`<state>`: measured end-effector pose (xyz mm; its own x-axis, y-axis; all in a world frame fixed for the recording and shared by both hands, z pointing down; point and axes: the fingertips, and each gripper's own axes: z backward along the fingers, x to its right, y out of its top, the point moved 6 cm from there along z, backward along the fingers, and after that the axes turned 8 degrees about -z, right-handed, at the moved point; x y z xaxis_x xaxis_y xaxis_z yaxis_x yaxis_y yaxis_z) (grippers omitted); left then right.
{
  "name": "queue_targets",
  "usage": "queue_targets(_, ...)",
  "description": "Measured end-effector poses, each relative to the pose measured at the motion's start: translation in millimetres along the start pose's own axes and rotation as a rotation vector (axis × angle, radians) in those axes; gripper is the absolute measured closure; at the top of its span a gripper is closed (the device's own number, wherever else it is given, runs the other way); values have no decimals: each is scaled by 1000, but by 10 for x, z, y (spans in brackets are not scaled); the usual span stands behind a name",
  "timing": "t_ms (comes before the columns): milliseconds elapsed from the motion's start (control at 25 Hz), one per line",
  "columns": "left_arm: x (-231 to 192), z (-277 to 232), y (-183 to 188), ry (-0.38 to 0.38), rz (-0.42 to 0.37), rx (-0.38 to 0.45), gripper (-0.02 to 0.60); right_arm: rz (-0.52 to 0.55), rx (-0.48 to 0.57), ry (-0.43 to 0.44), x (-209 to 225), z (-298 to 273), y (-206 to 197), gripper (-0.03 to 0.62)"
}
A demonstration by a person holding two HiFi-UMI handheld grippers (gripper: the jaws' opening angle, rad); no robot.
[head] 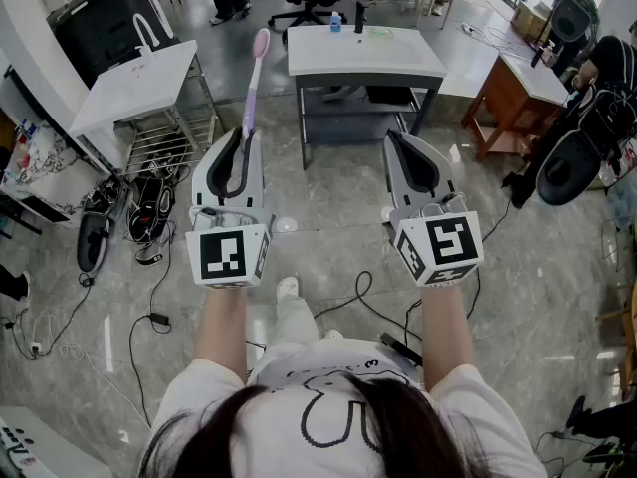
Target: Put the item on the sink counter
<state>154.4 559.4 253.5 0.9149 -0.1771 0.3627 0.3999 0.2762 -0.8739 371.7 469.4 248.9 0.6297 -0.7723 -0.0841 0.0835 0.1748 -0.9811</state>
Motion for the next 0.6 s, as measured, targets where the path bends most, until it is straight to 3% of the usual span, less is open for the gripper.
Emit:
queue_targets(280,-59,-290,-179,-19,6,-3,517,2,-11,-29,140,-219,-103,565)
queue_targets(600,-267,-919,-695,-36,36,-10,517,-14,-57,-67,351,-900,-455,566)
